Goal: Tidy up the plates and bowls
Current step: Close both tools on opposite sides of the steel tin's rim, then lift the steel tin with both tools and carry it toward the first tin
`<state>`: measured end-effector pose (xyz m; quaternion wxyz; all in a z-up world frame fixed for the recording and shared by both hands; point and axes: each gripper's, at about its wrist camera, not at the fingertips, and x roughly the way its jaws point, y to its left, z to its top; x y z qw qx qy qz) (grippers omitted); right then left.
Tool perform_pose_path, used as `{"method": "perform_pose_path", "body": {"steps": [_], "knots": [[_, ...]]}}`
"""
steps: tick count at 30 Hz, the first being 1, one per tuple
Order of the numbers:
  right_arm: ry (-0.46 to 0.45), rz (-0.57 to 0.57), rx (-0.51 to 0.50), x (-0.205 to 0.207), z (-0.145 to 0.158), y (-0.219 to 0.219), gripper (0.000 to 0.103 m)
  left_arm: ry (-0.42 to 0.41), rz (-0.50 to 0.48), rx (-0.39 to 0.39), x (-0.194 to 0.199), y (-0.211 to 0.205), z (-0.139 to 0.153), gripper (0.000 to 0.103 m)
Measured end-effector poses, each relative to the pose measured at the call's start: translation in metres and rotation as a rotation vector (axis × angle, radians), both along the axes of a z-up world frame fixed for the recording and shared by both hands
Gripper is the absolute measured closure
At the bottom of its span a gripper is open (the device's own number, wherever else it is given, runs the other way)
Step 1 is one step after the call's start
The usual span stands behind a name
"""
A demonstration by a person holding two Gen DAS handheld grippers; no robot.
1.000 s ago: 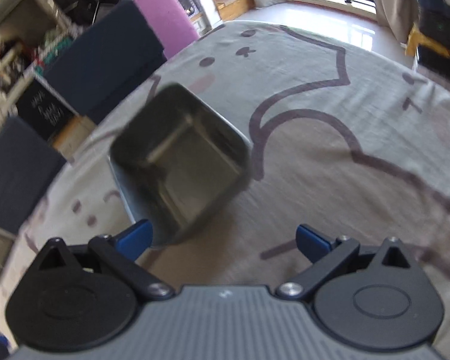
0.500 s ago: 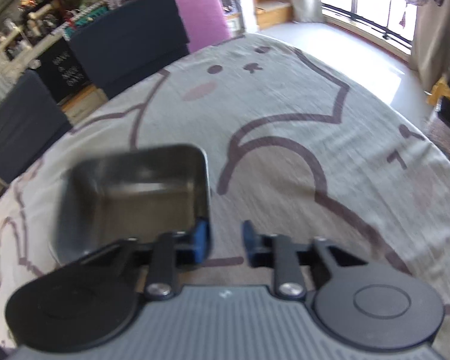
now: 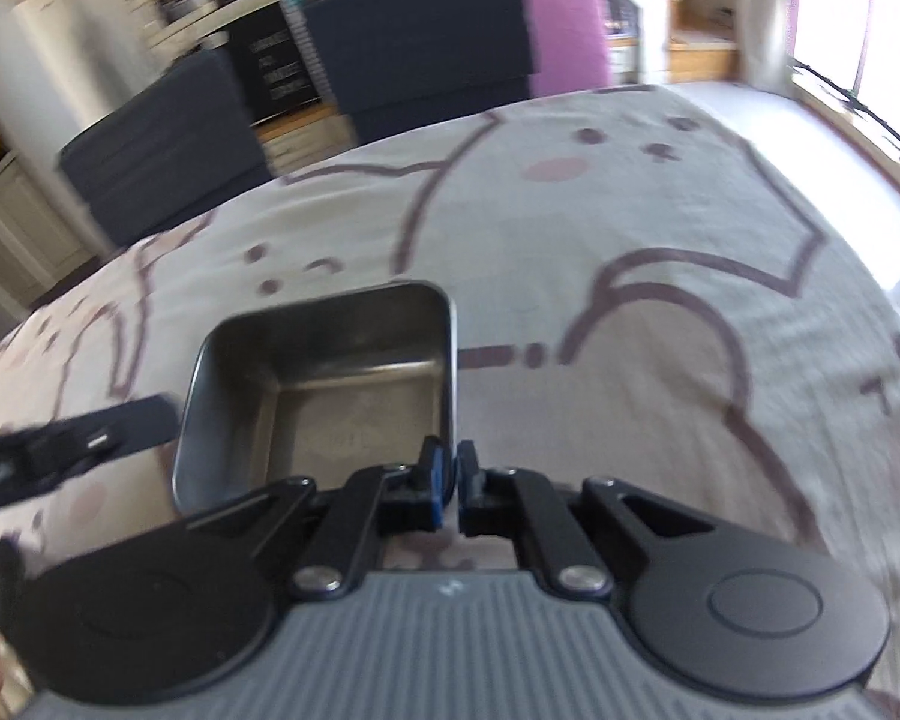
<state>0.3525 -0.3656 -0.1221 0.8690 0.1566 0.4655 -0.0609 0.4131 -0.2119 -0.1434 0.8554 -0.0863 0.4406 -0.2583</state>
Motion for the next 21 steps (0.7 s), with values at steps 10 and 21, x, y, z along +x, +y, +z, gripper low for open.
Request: {"method": "perform_pose_path", "body": {"steps": [10,21], "knots": [[0.013,0.018,-0.002,0.004,-0.004,0.007,0.099,0.068,0.002,0.088,-0.002,-0.003,-0.017,0.087],[-0.04,0.048,-0.043,-0.007,0.016,0.013,0.099,0.0,0.015,0.089,-0.02,0.003,0.012,0.095]]}}
